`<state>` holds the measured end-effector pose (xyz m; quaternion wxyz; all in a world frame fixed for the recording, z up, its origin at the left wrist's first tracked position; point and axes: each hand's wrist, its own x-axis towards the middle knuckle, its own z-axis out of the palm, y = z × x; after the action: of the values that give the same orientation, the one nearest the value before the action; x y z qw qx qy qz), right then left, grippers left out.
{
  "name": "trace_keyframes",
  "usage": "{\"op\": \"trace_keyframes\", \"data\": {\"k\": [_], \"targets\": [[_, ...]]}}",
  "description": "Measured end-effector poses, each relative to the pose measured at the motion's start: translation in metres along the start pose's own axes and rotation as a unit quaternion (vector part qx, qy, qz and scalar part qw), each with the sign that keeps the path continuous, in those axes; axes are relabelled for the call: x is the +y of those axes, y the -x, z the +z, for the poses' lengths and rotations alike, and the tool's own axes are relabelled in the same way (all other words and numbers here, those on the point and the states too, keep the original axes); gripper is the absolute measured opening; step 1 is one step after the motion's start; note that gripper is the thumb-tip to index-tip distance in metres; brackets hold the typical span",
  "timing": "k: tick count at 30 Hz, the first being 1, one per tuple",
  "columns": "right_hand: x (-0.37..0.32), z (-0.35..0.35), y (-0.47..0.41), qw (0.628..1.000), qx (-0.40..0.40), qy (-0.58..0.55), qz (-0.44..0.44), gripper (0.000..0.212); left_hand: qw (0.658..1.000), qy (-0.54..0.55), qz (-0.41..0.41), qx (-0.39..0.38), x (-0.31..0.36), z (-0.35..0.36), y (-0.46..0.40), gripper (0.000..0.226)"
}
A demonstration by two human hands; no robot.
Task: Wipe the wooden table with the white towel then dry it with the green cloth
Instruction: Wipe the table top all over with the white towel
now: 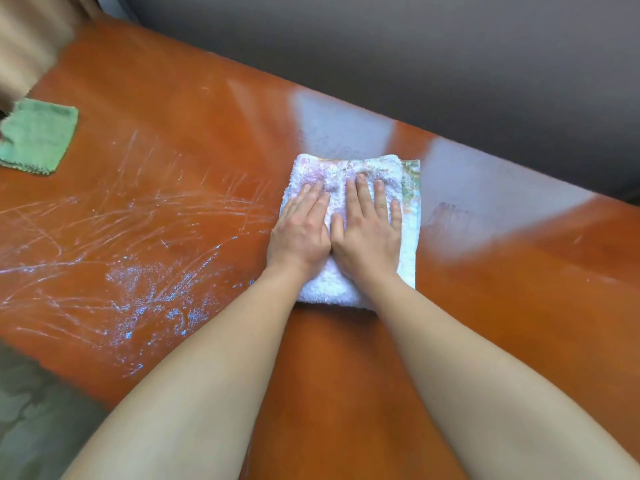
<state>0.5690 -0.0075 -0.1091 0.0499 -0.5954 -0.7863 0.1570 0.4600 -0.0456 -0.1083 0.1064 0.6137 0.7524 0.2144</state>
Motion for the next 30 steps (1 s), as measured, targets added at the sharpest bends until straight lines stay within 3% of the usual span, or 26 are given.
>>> {"op": "trace_keyframes", "data": {"k": [7,15,25,30], "targets": [[-0.003,0.002,0.021,1.0,-0.003,0.008,-0.011,0.063,0.999,0.027,-0.029,-0.002,0.004,-0.008,0.028,0.05],[-0.039,0.03,0.131,1.0,-0.002,0.005,-0.022,0.064,0.999,0.027,-0.032,-0.022,-0.023,-0.035,0.142,0.052],[-0.096,0.07,0.285,1.0,0.026,0.01,0.003,0.063,1.0,0.018,0.004,-0.019,-0.071,-0.067,0.292,0.047],[-0.112,0.078,0.323,0.999,0.031,0.032,0.009,0.061,0.999,-0.002,0.04,-0.007,-0.093,-0.064,0.322,0.042]]}}
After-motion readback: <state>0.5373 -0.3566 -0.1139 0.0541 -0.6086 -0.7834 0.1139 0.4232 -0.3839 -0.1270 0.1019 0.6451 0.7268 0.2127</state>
